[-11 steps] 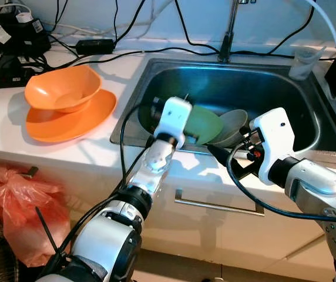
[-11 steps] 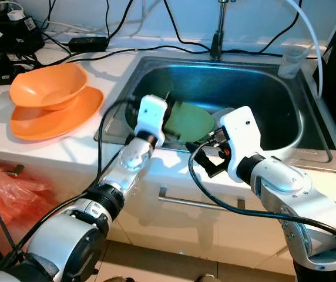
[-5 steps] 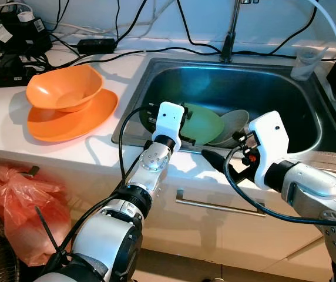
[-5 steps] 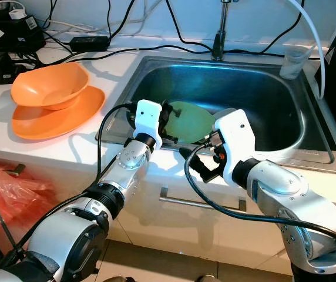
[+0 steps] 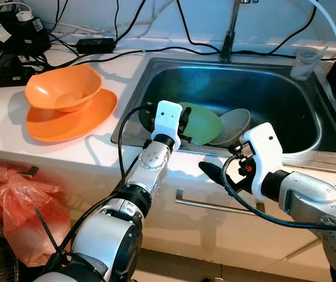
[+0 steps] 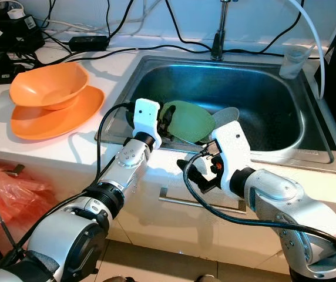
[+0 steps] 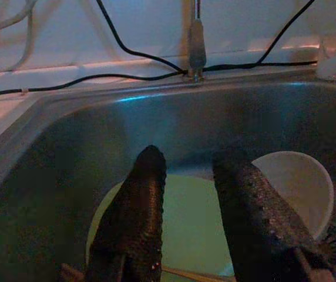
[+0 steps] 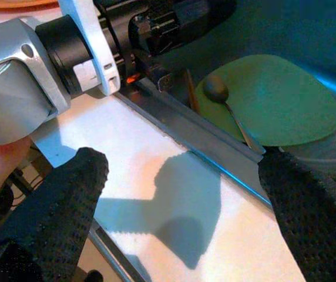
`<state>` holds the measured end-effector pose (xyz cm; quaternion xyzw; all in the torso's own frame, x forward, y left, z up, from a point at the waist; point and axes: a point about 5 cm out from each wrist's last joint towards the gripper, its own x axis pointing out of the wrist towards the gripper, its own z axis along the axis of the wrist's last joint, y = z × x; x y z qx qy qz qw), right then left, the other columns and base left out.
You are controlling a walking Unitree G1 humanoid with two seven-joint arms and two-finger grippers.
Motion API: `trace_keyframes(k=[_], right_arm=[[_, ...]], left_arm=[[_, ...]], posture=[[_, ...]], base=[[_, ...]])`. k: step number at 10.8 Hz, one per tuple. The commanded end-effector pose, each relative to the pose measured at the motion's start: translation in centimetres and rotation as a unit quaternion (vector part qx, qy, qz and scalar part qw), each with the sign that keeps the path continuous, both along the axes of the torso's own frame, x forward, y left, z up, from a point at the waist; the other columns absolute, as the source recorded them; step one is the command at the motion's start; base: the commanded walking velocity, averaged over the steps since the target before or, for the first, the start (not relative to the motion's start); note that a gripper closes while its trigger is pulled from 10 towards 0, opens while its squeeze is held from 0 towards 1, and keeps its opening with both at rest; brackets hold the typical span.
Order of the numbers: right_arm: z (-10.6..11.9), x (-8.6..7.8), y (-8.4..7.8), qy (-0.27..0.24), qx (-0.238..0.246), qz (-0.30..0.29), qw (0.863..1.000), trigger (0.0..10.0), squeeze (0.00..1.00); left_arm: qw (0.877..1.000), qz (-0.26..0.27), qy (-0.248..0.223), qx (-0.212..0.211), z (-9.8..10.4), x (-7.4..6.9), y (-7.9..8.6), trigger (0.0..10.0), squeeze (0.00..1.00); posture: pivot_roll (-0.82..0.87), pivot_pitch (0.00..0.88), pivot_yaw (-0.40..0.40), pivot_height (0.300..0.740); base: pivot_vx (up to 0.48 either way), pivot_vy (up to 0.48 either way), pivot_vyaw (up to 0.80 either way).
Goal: Kitchen organization
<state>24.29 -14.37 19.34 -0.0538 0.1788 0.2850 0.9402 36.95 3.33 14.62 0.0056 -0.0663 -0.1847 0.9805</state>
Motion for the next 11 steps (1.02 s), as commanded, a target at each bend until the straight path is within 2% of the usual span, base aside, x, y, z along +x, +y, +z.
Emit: trace_keyframes(k=[1,3,5,7,8,9,11], right_arm=[[0.1,-0.3,0.3,0.0,0.003,0.007,1.0,10.0,0.0],[0.2,-0.2,0.3,-0.002,0.003,0.007,1.0,10.0,0.0],[0.4,0.1,0.4,-0.01,0.006,0.006,1.0,10.0,0.0],[0.6,0.8,0.8,-0.022,0.011,0.009,1.0,10.0,0.0],[0.6,1.1,1.1,-0.024,0.013,0.015,1.0,10.0,0.0],[0.7,1.2,1.3,-0.026,0.014,0.017,0.999,10.0,0.0],[0.8,1.7,1.7,-0.037,0.023,0.023,0.999,10.0,0.0]], left_arm=[[1.0,-0.024,0.006,-0.014,0.4,-0.3,-1.9,10.0,1.0],[0.999,-0.023,-0.014,-0.022,1.4,-0.1,-1.9,10.0,1.0],[0.998,-0.014,-0.055,-0.02,2.8,0.2,-1.5,10.0,1.0],[0.993,0.02,-0.118,0.007,5.1,0.9,-0.4,10.0,1.0],[0.983,0.055,-0.169,0.05,6.7,1.3,0.8,10.0,1.0],[0.977,0.07,-0.183,0.079,7.1,1.5,1.5,10.0,1.0],[0.964,0.119,-0.196,0.132,7.2,2.0,4.3,10.0,1.0]], posture=[[-0.25,0.071,0.057,0.74],[-0.25,0.069,0.056,0.74],[-0.23,0.066,0.051,0.74],[-0.2,0.057,0.044,0.74],[-0.18,0.052,0.042,0.74],[-0.17,0.048,0.039,0.74],[-0.13,0.041,0.035,0.74]], base=[[0.0,0.0,0.0],[0.0,0.0,0.0],[0.0,0.0,0.0],[0.0,0.0,0.0],[0.0,0.0,0.0],[0.0,0.0,0.0],[0.0,0.0,0.0]])
